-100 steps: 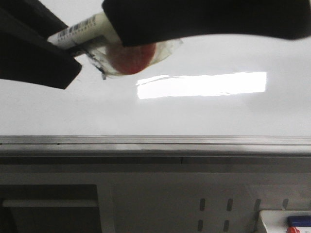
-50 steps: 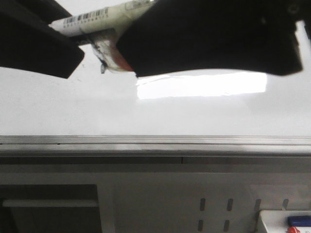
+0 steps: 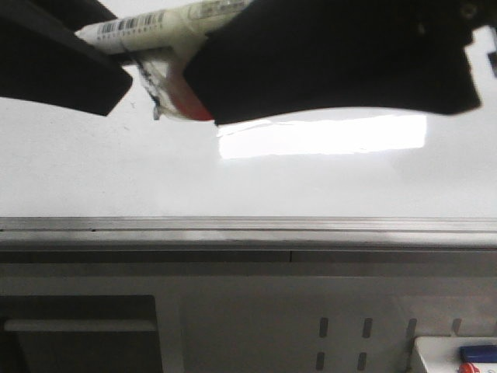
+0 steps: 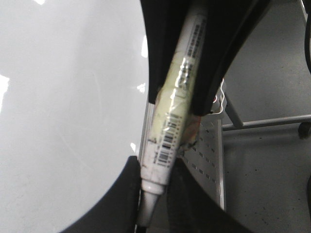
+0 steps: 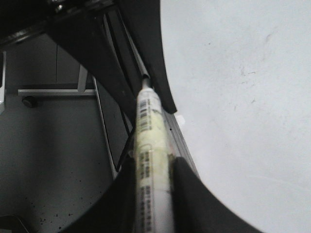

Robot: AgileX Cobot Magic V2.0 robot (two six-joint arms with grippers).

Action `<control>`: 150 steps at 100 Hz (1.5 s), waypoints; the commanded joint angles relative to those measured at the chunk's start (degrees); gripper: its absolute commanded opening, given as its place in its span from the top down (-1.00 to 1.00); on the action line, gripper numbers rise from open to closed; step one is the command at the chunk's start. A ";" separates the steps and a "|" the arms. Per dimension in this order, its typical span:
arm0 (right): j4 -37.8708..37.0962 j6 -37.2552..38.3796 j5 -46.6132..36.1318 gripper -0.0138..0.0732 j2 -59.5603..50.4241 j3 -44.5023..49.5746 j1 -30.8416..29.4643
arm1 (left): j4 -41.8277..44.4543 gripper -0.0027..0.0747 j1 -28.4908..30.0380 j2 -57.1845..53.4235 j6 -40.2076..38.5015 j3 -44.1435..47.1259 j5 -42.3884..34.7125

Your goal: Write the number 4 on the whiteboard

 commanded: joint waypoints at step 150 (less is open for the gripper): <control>8.98 11.42 19.99 0.85 0.38 -11.07 -12.57 | -28.54 0.98 10.05 -35.01 -17.11 13.27 -34.91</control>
